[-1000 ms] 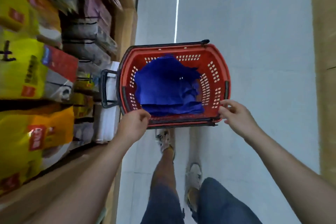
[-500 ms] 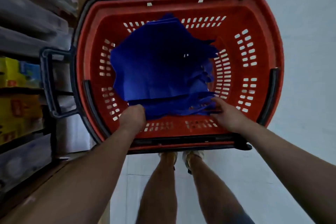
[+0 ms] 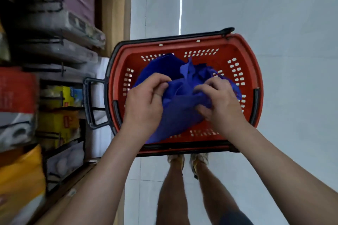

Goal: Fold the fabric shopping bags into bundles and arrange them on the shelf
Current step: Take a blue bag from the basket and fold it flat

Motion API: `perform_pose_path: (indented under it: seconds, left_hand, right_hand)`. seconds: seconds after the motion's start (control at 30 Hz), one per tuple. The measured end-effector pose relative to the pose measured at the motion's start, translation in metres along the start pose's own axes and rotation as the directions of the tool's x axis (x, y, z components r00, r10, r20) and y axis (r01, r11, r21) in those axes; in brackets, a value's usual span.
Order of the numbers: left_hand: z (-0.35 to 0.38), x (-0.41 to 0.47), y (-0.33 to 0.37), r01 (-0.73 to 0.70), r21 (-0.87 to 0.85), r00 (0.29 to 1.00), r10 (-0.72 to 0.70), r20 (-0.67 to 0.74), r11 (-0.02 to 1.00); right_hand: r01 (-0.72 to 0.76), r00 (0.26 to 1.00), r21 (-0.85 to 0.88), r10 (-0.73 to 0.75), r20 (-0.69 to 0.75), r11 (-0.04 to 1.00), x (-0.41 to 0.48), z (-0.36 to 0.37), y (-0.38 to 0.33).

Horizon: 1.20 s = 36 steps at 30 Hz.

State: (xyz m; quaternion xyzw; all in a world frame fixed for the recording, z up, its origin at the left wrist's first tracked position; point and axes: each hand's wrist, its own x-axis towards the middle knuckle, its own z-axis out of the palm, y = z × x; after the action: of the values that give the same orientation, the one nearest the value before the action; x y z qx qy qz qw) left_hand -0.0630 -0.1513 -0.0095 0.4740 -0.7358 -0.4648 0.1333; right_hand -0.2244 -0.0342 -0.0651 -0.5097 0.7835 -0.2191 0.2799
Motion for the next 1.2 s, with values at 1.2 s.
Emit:
perform_pose_path:
  seconds: [1.2]
  left_hand:
    - [-0.142,-0.245,0.256,0.128,0.014,0.877,-0.107,-0.468,0.992]
  right_hand:
    - [0.323,0.927,0.036,-0.324,0.191,0.946,-0.087,-0.343,-0.263]
